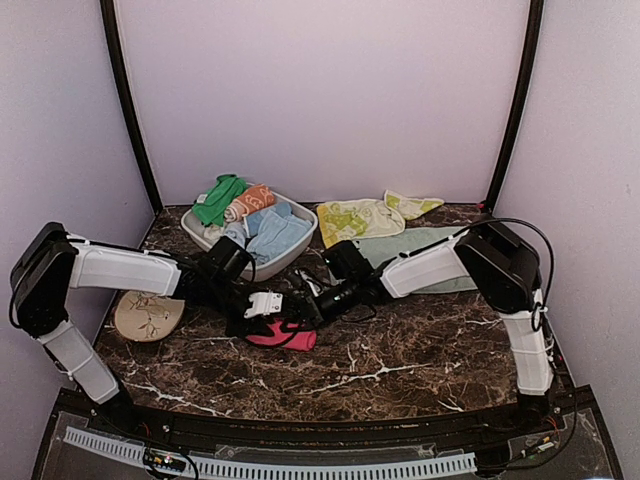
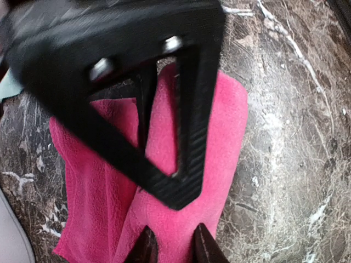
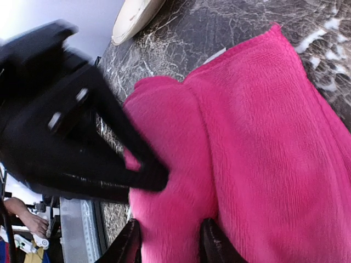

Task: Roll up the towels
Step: Roll the towel at the center of the board.

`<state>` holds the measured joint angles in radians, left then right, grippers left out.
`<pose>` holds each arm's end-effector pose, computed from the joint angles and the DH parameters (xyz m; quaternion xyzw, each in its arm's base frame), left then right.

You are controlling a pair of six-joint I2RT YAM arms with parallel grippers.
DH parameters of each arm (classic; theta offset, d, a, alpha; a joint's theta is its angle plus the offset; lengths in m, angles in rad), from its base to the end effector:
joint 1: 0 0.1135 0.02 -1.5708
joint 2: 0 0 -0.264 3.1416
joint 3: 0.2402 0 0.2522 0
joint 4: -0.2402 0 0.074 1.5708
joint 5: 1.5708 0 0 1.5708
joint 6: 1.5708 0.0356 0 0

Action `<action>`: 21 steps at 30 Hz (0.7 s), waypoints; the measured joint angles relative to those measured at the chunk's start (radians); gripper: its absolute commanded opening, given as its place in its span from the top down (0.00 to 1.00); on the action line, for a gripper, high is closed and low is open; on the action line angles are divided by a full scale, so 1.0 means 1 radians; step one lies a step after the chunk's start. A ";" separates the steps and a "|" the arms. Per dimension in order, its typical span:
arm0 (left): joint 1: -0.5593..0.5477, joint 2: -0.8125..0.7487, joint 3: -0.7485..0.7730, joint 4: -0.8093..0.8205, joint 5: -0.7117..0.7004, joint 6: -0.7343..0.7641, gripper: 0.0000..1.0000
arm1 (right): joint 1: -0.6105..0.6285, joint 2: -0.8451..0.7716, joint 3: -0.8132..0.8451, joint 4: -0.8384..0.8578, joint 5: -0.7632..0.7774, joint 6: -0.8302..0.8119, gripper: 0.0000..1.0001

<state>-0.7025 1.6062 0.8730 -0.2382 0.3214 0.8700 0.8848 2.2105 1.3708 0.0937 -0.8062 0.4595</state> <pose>0.2311 -0.2104 0.1690 0.7008 0.6329 -0.1280 0.3032 0.2704 0.3709 0.1161 -0.3315 0.7906 0.5108 0.0647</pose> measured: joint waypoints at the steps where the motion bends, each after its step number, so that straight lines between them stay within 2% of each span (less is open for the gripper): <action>1: 0.017 0.013 0.013 -0.010 0.032 -0.012 0.76 | -0.002 -0.024 -0.034 0.023 0.021 0.005 0.54; 7: 0.077 0.079 0.072 -0.076 0.183 -0.074 0.74 | -0.002 -0.236 -0.312 0.151 0.193 -0.041 0.46; 13: 0.120 0.162 0.156 -0.168 0.291 -0.111 0.74 | 0.030 -0.453 -0.481 0.178 0.462 -0.222 0.41; 17: 0.131 0.218 0.217 -0.261 0.368 -0.109 0.72 | 0.197 -0.549 -0.520 0.175 0.700 -0.432 0.42; 21: 0.132 0.250 0.240 -0.349 0.460 -0.085 0.72 | 0.419 -0.541 -0.520 0.171 0.921 -0.660 0.42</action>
<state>-0.5705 1.8565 1.1126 -0.5877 0.7811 0.7853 1.3041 1.6691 0.8513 0.2649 0.1150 -0.2005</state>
